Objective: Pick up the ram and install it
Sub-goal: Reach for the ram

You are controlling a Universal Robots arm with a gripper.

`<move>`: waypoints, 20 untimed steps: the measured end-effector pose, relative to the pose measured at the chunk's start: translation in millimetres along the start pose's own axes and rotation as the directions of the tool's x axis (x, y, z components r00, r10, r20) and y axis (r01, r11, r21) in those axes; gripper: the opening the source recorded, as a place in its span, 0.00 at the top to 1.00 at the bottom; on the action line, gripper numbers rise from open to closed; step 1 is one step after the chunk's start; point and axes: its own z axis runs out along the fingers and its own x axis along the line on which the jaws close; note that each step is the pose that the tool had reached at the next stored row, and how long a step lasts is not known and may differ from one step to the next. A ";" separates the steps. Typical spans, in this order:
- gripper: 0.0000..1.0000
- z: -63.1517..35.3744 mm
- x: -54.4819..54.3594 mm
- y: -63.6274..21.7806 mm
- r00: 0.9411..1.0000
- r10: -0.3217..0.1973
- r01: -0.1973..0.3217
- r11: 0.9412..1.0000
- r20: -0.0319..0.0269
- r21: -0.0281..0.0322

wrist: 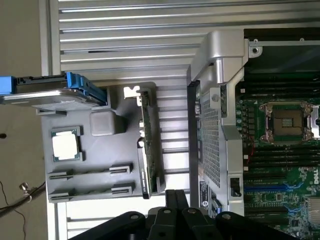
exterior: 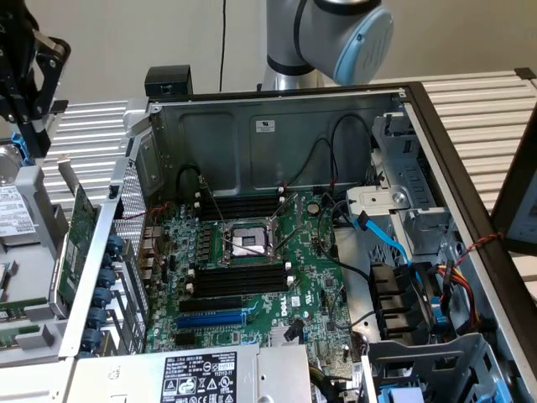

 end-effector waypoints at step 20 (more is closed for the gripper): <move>0.89 7.4 62.6 -6.3 0.999 0.001 0.001 0.999 -0.040 0.037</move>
